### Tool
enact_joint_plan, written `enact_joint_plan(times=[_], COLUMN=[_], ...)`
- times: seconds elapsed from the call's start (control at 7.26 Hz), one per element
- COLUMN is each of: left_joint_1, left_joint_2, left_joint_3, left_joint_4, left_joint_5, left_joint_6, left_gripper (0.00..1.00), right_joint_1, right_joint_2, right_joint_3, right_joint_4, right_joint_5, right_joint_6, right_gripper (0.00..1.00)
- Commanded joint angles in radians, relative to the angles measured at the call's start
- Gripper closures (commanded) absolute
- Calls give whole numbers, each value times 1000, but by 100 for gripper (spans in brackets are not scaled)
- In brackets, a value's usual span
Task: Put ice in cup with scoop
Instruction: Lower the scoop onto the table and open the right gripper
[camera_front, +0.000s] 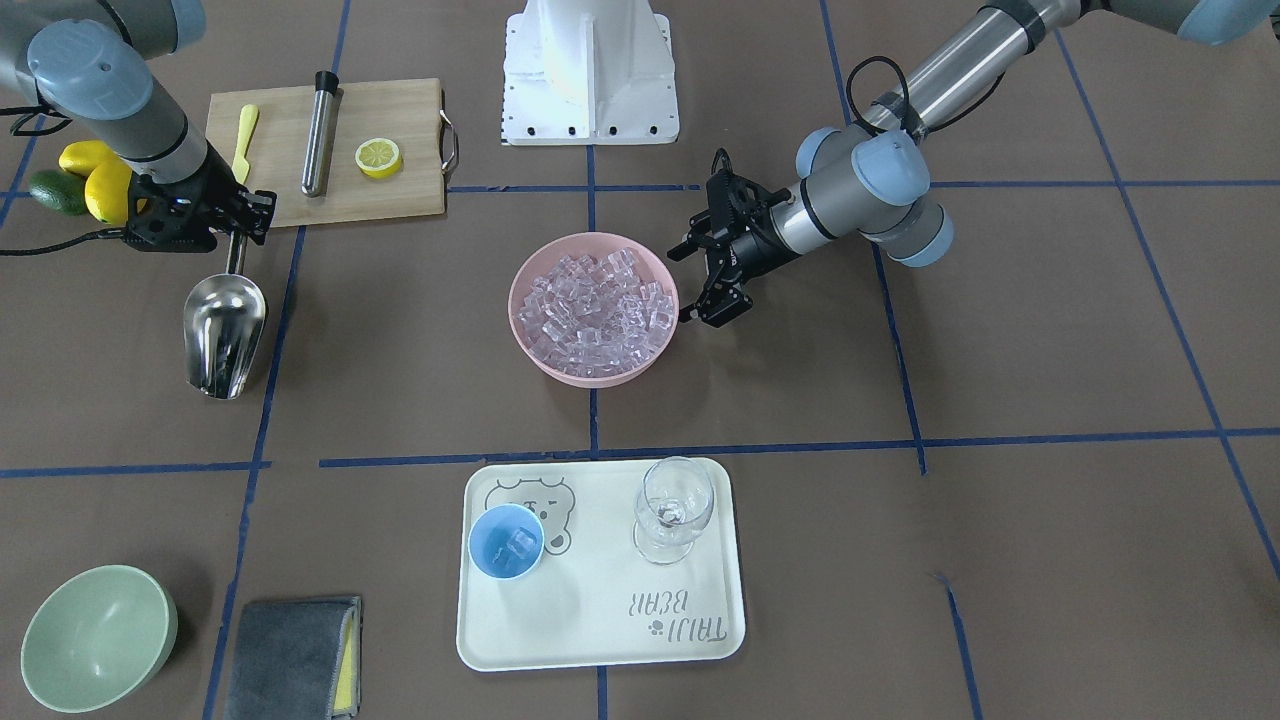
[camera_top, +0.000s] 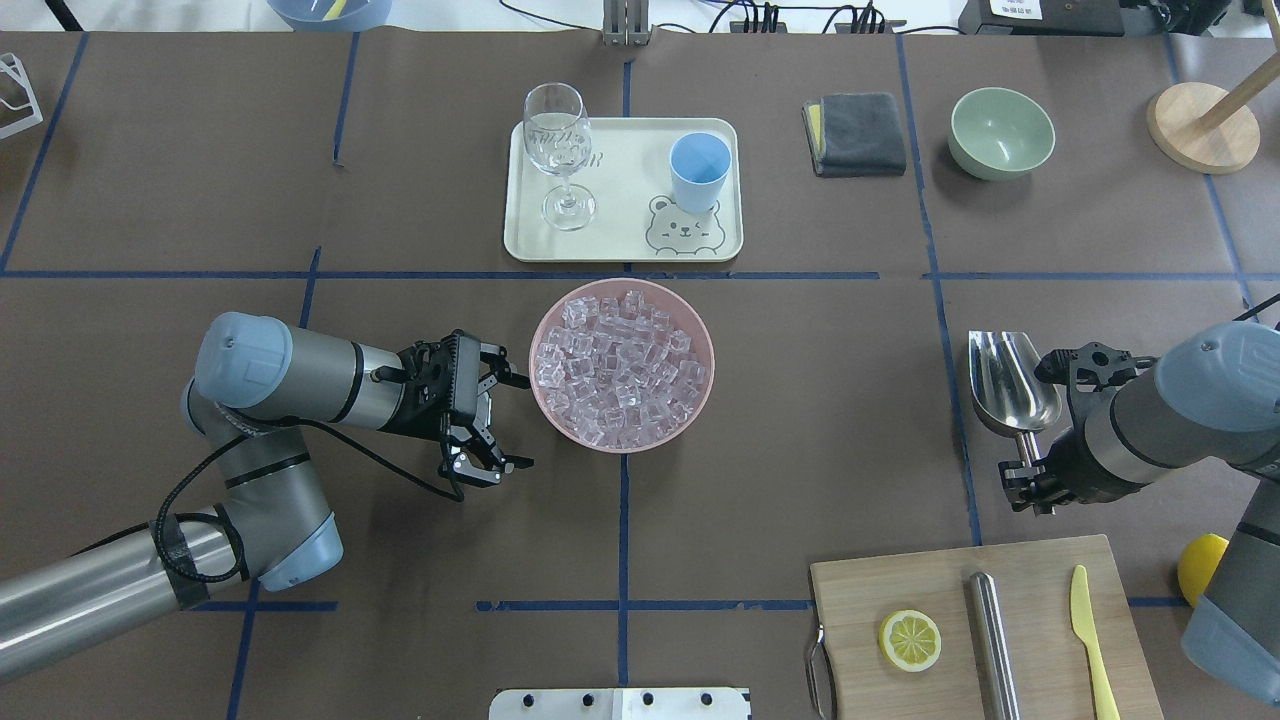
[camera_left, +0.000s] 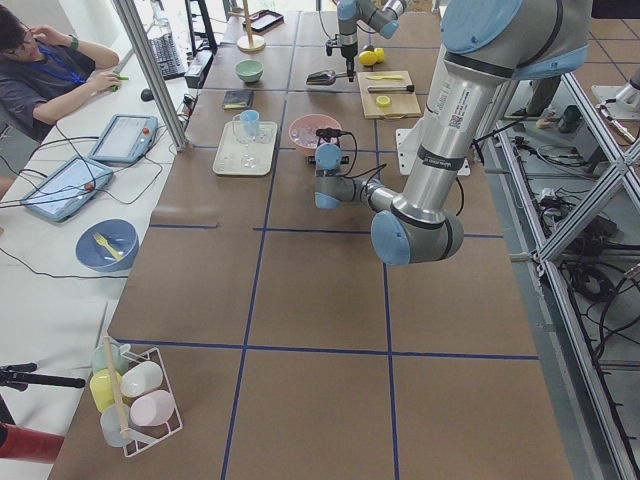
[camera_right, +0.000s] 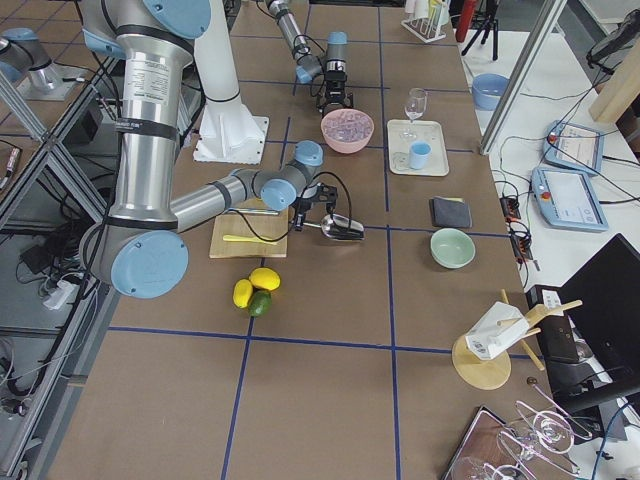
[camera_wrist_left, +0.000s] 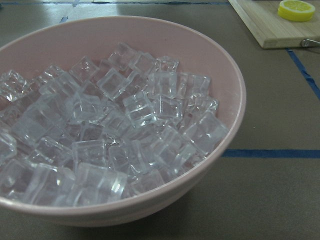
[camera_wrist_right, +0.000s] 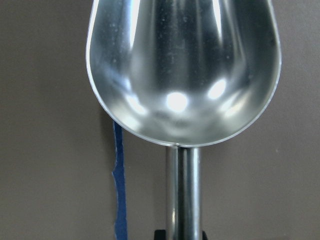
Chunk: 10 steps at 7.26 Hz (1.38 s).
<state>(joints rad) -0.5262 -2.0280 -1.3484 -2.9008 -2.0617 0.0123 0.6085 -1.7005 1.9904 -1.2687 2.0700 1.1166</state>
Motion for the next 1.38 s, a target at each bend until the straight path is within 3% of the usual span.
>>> enact_joint_plan(times=[0.0,0.41,0.55,0.69,0.83,0.96,1.1,1.24], left_joint_1=[0,0,0,0,0,0,0,-2], left_joint_2=[0,0,0,0,0,0,0,0], left_joint_3=[0,0,-2,-2,0,-2,-2,-3], left_joint_4=[0,0,0,0,0,-2,-2,-2], left_joint_5=[0,0,0,-2,0,0,-2,-2], left_joint_6=[2,2,0,2,2,0,0,0], left_gripper=[0,0,0,0,0,0,0,0], right_joint_1=[-3,-19,-19,-22,-23,-21,-21,-21], right_joint_2=[1,4,5,5,7,5,5,16], right_joint_3=[-7,-10,-10,-12,-10,-10,-10,-9], right_joint_4=[0,2,2,0,0,2,2,0], right_joint_5=[-2,-16,-16,-16,-19,-33,-37,-37], right_joint_6=[0,-18,-20,-17,-3,-3,-3,-3], right_gripper=[100,100,91,75,45,32,0,0])
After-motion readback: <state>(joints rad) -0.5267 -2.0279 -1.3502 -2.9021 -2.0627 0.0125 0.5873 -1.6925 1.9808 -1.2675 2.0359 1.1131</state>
